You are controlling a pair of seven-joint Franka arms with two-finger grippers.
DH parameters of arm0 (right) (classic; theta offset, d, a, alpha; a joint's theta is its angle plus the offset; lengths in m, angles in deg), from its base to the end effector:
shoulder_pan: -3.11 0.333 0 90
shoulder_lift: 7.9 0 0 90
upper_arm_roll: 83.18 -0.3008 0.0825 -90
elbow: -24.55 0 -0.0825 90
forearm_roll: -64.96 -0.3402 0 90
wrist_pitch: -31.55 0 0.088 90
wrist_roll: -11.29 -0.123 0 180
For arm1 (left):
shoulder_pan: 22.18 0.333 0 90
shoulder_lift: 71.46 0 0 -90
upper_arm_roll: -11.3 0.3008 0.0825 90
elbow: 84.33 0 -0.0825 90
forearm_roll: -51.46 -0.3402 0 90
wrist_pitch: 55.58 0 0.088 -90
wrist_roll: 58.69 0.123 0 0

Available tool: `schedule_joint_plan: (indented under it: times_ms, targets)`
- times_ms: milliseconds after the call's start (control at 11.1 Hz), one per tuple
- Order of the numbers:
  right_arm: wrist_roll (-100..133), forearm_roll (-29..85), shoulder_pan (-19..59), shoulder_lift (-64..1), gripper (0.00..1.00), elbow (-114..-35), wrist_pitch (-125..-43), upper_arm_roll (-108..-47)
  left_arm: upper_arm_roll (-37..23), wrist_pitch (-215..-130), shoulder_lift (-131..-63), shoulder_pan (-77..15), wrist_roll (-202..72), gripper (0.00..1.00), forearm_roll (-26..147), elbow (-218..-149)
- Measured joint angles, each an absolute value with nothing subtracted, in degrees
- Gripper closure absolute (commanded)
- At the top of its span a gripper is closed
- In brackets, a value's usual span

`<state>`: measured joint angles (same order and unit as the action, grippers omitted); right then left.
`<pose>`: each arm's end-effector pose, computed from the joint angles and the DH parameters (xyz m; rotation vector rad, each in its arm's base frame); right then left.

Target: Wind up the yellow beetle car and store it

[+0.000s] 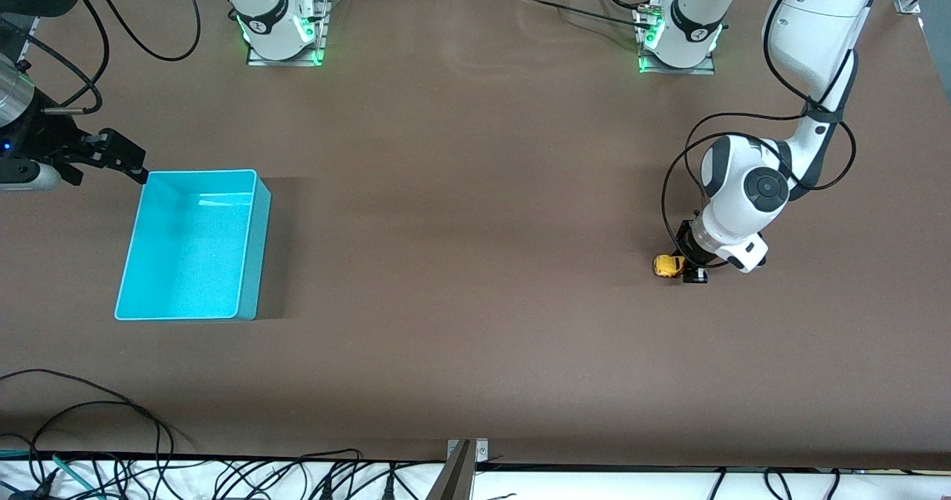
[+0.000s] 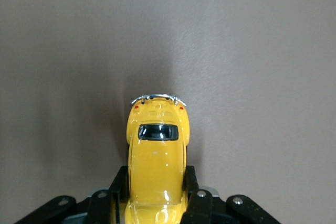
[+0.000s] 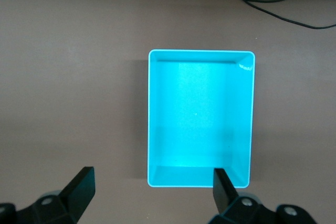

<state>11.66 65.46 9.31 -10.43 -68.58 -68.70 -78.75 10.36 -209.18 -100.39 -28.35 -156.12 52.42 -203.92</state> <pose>0.5397 0.0166 0.5629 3.1274 0.0606 0.1258 0.5600 -0.0694 0.1946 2.1398 2.1889 0.0638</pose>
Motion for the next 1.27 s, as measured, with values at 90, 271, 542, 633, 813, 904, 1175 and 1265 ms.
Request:
schedule_joint_plan:
  times_ms: [90,271,542,633,813,904,1175,1265]
  targets:
    - [11.66,65.46,9.30,-10.42,0.00,-68.58,-68.71,-78.75,10.37,-209.22,-100.82,-28.42,-156.16,1.00,52.42,-203.89]
    - [11.66,65.46,9.30,-10.43,0.00,-68.58,-68.70,-78.75,10.50,-209.18,-100.87,-28.34,-156.16,1.00,52.42,-203.79]
    - [11.66,65.46,9.30,-10.43,0.00,-68.58,-68.70,-78.75,10.92,-208.99,-100.92,-27.86,-155.31,1.00,52.41,-203.74]
    - [11.66,65.46,9.30,-10.43,0.00,-68.58,-68.70,-78.75,11.00,-208.84,-100.96,-27.43,-154.74,1.00,52.41,-203.68]
    - [11.67,65.46,9.30,-10.43,0.00,-68.58,-68.70,-78.75,11.15,-208.26,-101.08,-25.96,-152.64,1.00,52.41,-203.37]
    - [11.67,65.46,9.30,-10.42,0.00,-68.58,-68.70,-78.75,11.16,-207.99,-101.15,-24.91,-151.17,1.00,52.41,-203.20]
    - [11.67,65.46,9.29,-10.43,0.00,-68.58,-68.70,-78.75,11.18,-207.77,-101.35,-22.20,-147.91,1.00,52.41,-202.86]
    - [11.67,65.46,9.30,-10.43,0.00,-68.58,-68.70,-78.75,11.20,-207.50,-101.50,-21.39,-146.98,1.00,52.41,-202.59]
